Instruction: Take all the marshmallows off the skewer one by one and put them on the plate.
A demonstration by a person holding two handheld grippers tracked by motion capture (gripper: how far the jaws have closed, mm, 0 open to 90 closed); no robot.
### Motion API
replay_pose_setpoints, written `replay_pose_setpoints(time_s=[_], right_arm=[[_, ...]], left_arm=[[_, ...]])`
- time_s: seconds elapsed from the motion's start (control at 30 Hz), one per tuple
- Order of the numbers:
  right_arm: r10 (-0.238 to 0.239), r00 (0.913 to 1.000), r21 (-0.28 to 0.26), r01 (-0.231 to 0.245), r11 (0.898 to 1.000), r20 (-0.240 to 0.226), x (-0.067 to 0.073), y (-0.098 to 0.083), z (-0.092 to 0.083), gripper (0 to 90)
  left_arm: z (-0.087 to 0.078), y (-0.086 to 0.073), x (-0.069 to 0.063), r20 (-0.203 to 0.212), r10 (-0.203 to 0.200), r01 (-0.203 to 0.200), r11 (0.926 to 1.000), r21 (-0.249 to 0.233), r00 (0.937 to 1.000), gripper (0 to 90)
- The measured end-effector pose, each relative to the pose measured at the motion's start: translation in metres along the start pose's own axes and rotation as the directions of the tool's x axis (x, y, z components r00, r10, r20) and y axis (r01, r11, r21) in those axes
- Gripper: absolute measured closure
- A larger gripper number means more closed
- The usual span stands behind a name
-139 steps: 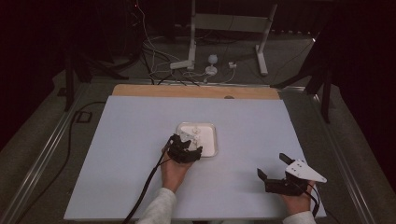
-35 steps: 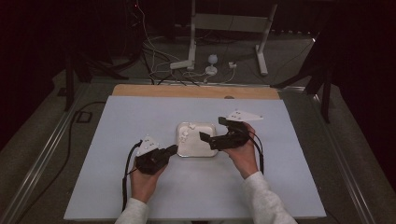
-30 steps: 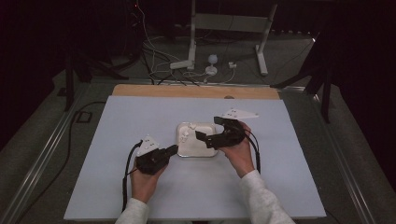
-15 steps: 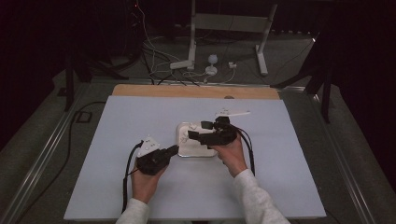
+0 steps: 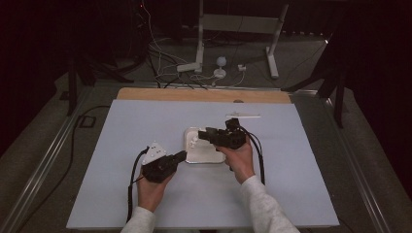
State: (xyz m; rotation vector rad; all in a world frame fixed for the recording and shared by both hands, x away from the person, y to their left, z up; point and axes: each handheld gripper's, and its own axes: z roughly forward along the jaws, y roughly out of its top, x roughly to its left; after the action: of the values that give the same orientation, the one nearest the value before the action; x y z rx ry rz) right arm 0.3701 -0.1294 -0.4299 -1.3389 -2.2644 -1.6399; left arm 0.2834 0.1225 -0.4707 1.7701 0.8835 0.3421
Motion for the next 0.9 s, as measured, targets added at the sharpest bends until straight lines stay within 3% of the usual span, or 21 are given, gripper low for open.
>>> replay_pose_setpoints(time_s=[0.03, 0.1, 0.2, 0.23, 0.33, 0.47, 0.7, 0.73, 0.8, 0.87, 0.9], right_arm=[[0.000, 1.0000, 0.000, 0.000, 1.000, 0.000, 0.000, 0.000, 0.000, 56.4], [0.047, 0.9975, -0.006, -0.047, 0.999, -0.053, -0.002, 0.000, 0.002, 65.1], [0.098, 0.9900, -0.010, -0.100, 0.995, -0.101, -0.005, 0.001, 0.002, 68.3], [0.110, 0.9879, -0.013, -0.112, 0.994, -0.109, -0.005, 0.001, 0.001, 69.3], [0.130, 0.9830, -0.012, -0.133, 0.991, -0.129, -0.006, 0.002, 0.001, 72.4], [0.090, 0.9894, -0.005, -0.091, 0.996, -0.114, -0.003, 0.004, -0.003, 77.6], [0.072, 0.9933, -0.031, -0.075, 0.997, -0.091, -0.002, 0.008, -0.008, 79.7], [0.070, 0.9955, -0.060, -0.074, 0.995, -0.064, -0.002, 0.009, -0.011, 80.3], [0.076, 0.9955, -0.068, -0.079, 0.995, -0.057, -0.003, 0.011, -0.013, 80.5], [0.073, 0.9973, -0.122, -0.073, 0.990, -0.001, -0.007, 0.014, -0.022, 81.6], [0.073, 0.9973, -0.122, -0.073, 0.990, -0.001, -0.007, 0.014, -0.022, 81.6]], left_arm=[[0.000, 0.000, -0.001, -0.001, 0.007, -0.007, 1.0000, -0.002, 1.0000, 89.3], [-0.001, 0.000, 0.000, 0.001, 0.008, -0.008, 0.9999, -0.010, 1.0000, 89.3], [-0.002, -0.001, 0.001, 0.017, 0.013, -0.012, 0.9996, -0.024, 0.9998, 89.5], [-0.001, -0.001, -0.002, 0.042, 0.034, -0.033, 0.9991, -0.027, 0.9985, 89.5], [0.001, 0.000, -0.005, 0.037, 0.052, -0.052, 0.9986, -0.013, 0.9979, 89.6], [0.001, -0.001, -0.002, 0.041, 0.044, -0.044, 0.9990, -0.005, 0.9982, 90.0], [0.001, -0.001, -0.003, 0.047, 0.051, -0.050, 0.9987, -0.006, 0.9976, 90.0], [0.001, -0.001, -0.003, 0.036, 0.061, -0.061, 0.9981, 0.005, 0.9975, 90.0], [-0.001, -0.003, -0.002, 0.039, 0.059, -0.059, 0.9982, 0.005, 0.9975, 90.0], [-0.001, -0.006, 0.000, 0.002, 0.080, -0.080, 0.9953, 0.055, 0.9968, 90.0], [-0.001, -0.006, 0.000, 0.002, 0.080, -0.080, 0.9953, 0.055, 0.9968, 90.0]])
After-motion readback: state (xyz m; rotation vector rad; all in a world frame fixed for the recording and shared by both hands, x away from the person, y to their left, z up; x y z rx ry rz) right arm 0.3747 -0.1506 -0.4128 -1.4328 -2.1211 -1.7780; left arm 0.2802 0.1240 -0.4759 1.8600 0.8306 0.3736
